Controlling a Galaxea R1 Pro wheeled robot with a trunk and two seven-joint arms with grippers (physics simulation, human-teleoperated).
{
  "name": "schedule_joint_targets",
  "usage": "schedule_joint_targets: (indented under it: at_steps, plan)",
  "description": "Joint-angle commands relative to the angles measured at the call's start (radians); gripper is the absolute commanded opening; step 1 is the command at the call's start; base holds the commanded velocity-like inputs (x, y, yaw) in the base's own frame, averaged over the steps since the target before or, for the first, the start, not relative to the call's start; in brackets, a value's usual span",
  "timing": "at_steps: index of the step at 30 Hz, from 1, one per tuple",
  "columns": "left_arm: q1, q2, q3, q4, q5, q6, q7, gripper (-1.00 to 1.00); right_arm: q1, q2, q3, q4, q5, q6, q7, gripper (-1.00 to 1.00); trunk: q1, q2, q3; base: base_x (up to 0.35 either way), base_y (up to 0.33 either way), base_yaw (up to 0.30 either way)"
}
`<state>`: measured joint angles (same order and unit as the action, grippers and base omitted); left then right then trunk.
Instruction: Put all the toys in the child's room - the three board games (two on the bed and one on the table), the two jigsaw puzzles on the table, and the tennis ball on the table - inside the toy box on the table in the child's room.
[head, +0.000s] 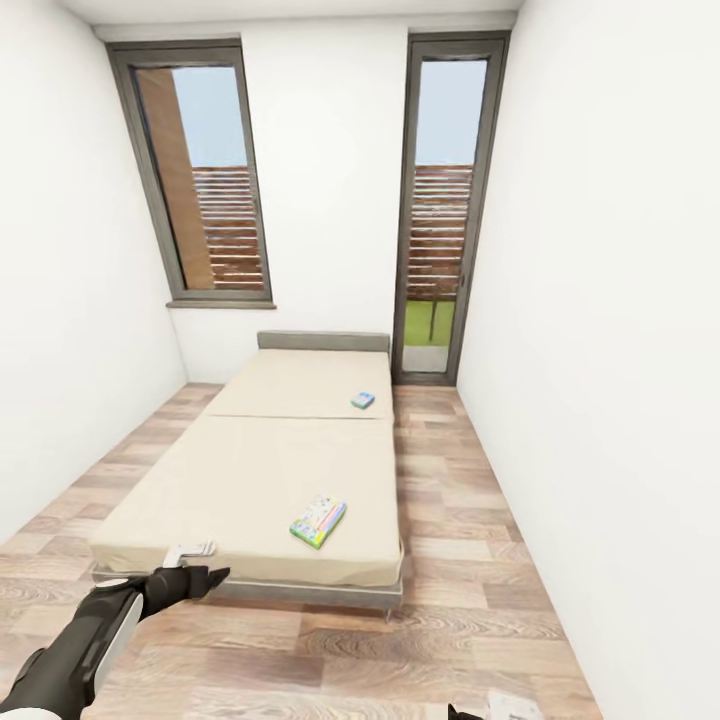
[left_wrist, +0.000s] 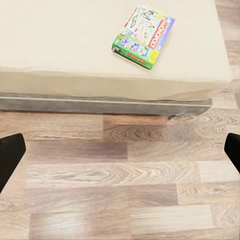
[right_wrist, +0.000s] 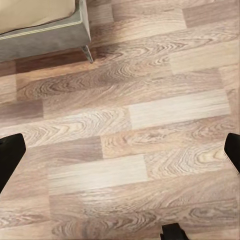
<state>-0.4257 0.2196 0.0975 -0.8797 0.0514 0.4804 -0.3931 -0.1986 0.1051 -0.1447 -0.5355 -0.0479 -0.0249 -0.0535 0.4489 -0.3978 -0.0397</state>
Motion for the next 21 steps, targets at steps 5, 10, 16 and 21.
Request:
schedule_joint_targets:
  at_steps: [5, 10, 16, 21]
  plan:
    - [-0.001, 0.000, 0.002, -0.002, 0.006, 0.009, -0.003, 1.00, -0.001, -0.002, -0.004, 0.000, -0.006, -0.003, 0.000, 1.00, 0.001, -0.002, -0.002, 0.244, -0.172, 0.000]
    - [-0.001, 0.000, 0.002, -0.001, 0.006, 0.009, -0.004, 1.00, -0.002, -0.002, -0.005, 0.000, -0.010, 0.006, 0.000, 1.00, 0.001, -0.002, -0.001, 0.245, -0.074, -0.026]
    - [-0.001, 0.000, 0.002, -0.001, 0.007, 0.009, -0.004, 1.00, -0.002, -0.001, -0.006, 0.000, -0.012, 0.011, 0.000, 1.00, 0.001, -0.002, 0.002, 0.244, -0.015, -0.166]
    - [-0.001, 0.000, 0.002, -0.001, 0.007, 0.009, -0.004, 1.00, -0.002, 0.000, -0.005, 0.000, -0.010, 0.002, 0.000, 1.00, 0.001, -0.002, 0.004, 0.243, -0.003, -0.140]
